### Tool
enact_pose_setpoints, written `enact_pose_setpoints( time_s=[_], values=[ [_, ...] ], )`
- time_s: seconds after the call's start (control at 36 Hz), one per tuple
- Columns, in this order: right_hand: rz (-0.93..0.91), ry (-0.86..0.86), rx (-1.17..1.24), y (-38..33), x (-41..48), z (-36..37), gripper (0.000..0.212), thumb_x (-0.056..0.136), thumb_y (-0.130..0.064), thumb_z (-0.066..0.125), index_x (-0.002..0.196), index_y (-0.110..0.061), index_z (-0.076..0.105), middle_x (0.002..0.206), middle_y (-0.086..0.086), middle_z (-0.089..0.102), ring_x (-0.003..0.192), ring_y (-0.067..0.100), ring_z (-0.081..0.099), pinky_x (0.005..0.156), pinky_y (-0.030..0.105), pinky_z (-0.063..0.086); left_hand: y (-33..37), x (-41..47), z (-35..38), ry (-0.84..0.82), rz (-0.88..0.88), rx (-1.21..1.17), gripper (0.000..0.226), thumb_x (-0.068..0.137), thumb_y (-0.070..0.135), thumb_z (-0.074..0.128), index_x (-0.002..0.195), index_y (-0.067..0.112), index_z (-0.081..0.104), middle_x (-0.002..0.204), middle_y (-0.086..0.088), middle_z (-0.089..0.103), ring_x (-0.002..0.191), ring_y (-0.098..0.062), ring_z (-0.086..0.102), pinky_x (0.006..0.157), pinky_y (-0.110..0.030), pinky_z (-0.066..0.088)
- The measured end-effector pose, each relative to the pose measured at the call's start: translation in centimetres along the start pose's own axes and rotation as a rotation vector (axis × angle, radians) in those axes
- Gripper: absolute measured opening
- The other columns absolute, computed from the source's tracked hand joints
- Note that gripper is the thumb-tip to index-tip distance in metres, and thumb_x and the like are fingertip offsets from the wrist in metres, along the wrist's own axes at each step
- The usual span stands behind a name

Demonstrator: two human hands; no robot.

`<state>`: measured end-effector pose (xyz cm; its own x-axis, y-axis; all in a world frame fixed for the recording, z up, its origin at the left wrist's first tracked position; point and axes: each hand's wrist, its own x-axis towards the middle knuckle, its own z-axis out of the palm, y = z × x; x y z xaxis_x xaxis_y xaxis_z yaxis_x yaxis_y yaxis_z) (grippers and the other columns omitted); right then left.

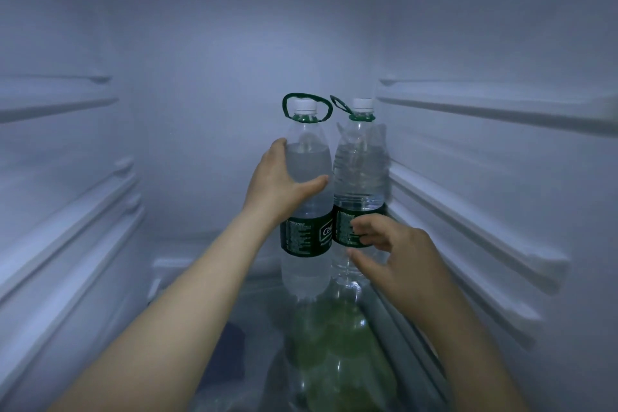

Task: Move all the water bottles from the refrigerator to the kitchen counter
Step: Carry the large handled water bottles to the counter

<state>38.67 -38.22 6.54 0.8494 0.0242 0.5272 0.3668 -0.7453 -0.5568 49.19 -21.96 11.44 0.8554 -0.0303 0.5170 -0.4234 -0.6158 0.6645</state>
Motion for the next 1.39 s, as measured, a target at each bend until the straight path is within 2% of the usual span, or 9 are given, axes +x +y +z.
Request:
enact_pose_setpoints(
  time_s=[0.17,0.44,0.56,0.72,0.83,1.0,1.14,1.28,1.39],
  values=[
    [0.012,-0.021,-0.033,0.5,0.1,0.5,0.04,0.084,-0.027,0.07,0.122,-0.024,0.06,0.116,-0.012,0.065,0.103,0.001,0.06,0.094,0.027,0.05,-0.5,-0.3,0.1,0.029,0.009,-0.017,0.083,0.074,0.041,0.076,0.141,0.018,0.032,0.139,-0.003,0.043,0.121,-0.018,0.045,0.087,-0.024,0.038],
    [0.123,-0.142,-0.066,1.7,0.4,3.5,0.054,0.083,-0.037,0.069,0.131,-0.024,0.05,0.128,-0.006,0.058,0.113,0.009,0.056,0.094,0.028,0.047,-0.7,-2.2,-1.2,0.088,0.033,-0.085,0.068,0.071,0.036,0.078,0.126,0.023,0.041,0.117,0.006,0.051,0.104,-0.013,0.049,0.082,-0.024,0.042],
    [0.152,-0.17,-0.035,1.8,0.8,4.8,0.07,0.08,-0.041,0.071,0.14,-0.023,0.038,0.139,-0.005,0.05,0.121,0.012,0.051,0.097,0.029,0.044,-1.0,-3.0,-2.0,0.11,0.042,-0.11,0.058,0.067,0.033,0.081,0.108,0.032,0.04,0.103,0.008,0.055,0.091,-0.012,0.054,0.067,-0.018,0.044],
    [0.155,-0.21,0.025,2.0,1.4,7.0,0.094,0.074,-0.049,0.074,0.148,-0.022,0.023,0.151,-0.004,0.035,0.134,0.014,0.038,0.108,0.035,0.037,-2.1,-4.6,-2.9,0.145,-0.013,-0.171,0.071,0.065,0.035,0.081,0.125,0.024,0.045,0.119,0.003,0.058,0.107,-0.019,0.057,0.087,-0.037,0.053],
    [0.162,-0.239,0.062,2.1,2.1,8.2,0.107,0.069,-0.05,0.078,0.151,-0.024,0.014,0.154,-0.004,0.029,0.139,0.014,0.032,0.112,0.035,0.033,-2.4,-5.5,-3.3,0.16,0.01,-0.218,0.053,0.065,0.03,0.082,0.106,0.033,0.047,0.109,0.008,0.06,0.101,-0.012,0.058,0.082,-0.028,0.052],
    [0.143,-0.25,0.153,1.9,2.9,10.6,0.133,0.057,-0.049,0.086,0.151,-0.028,-0.005,0.156,-0.009,0.023,0.141,0.011,0.026,0.112,0.033,0.032,-2.9,-6.5,-3.9,0.181,0.022,-0.235,0.055,0.058,0.039,0.076,0.104,0.037,0.045,0.105,0.009,0.062,0.095,-0.007,0.061,0.076,-0.023,0.052],
    [0.139,-0.149,0.247,2.4,2.9,12.1,0.1,0.051,-0.043,0.088,0.134,-0.037,0.032,0.128,-0.017,0.052,0.117,0.004,0.051,0.094,0.036,0.05,-3.4,-6.8,-4.2,0.202,0.012,-0.227,0.051,0.062,0.036,0.081,0.096,0.044,0.044,0.106,0.011,0.061,0.096,-0.008,0.061,0.078,-0.034,0.055],
    [0.108,-0.121,0.23,2.3,3.0,12.5,0.086,0.055,-0.039,0.085,0.125,-0.04,0.036,0.119,-0.019,0.054,0.108,0.003,0.055,0.086,0.028,0.051,-3.9,-7.5,-4.1,0.236,-0.033,-0.281,0.051,0.059,0.04,0.076,0.097,0.049,0.043,0.108,0.015,0.06,0.098,-0.003,0.06,0.08,-0.03,0.054],
    [0.094,-0.112,0.205,1.9,2.9,12.4,0.081,0.056,-0.039,0.083,0.123,-0.041,0.039,0.117,-0.022,0.056,0.105,0.002,0.056,0.083,0.029,0.052,-4.2,-8.1,-3.8,0.251,-0.066,-0.325,0.067,0.063,0.035,0.08,0.116,0.041,0.04,0.11,0.02,0.058,0.1,0.004,0.058,0.079,-0.018,0.048]
  ],
)
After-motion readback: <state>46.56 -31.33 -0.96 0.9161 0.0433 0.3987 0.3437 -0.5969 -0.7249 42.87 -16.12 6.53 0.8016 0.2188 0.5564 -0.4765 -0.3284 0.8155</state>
